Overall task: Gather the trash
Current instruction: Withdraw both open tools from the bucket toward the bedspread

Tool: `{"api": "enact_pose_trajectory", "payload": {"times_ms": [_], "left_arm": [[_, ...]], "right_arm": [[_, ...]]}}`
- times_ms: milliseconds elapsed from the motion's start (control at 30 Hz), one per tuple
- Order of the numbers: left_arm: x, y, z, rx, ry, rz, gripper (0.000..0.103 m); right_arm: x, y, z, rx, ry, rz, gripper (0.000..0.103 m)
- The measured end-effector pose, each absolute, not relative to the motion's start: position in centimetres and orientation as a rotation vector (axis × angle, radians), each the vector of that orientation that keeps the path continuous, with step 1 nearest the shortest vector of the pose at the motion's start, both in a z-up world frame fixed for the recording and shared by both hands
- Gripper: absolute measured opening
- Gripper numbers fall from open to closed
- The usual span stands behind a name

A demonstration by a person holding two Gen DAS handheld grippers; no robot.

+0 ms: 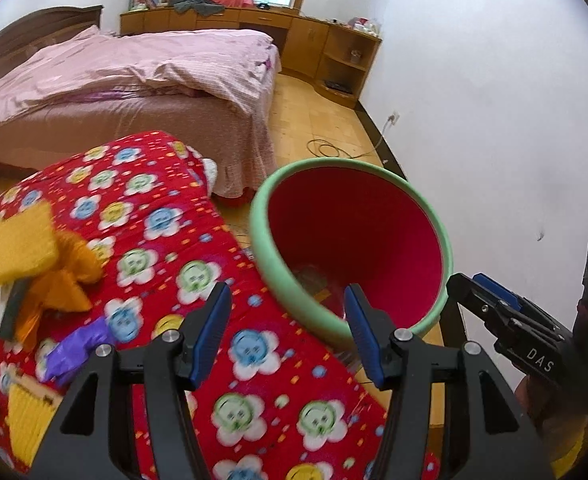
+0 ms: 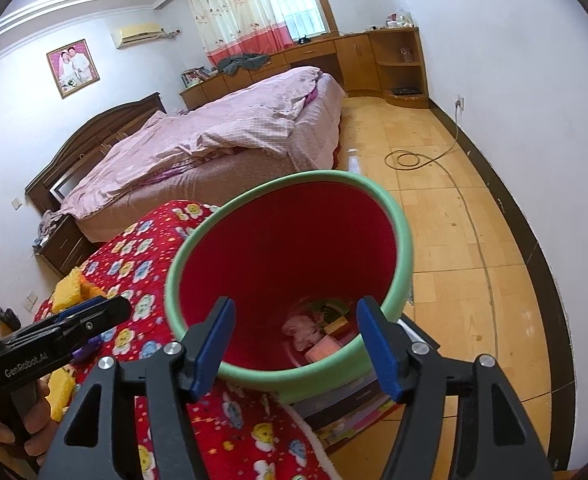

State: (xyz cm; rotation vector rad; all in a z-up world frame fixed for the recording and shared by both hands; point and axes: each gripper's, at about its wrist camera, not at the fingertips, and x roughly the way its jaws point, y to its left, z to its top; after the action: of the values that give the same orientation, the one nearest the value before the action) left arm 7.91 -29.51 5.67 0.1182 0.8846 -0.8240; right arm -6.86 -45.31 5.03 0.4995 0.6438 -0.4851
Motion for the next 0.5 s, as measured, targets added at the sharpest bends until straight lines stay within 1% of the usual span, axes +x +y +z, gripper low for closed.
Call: {"api": "enact_pose_trajectory", "payload": {"times_ms": [500], "left_arm": [[7.0, -20.4, 6.9, 0.056, 0.858, -0.661, 0.059]], "right_arm": [[-6.2, -39.9, 5.9, 0.484, 0.652, -0.391, 0.073]]}}
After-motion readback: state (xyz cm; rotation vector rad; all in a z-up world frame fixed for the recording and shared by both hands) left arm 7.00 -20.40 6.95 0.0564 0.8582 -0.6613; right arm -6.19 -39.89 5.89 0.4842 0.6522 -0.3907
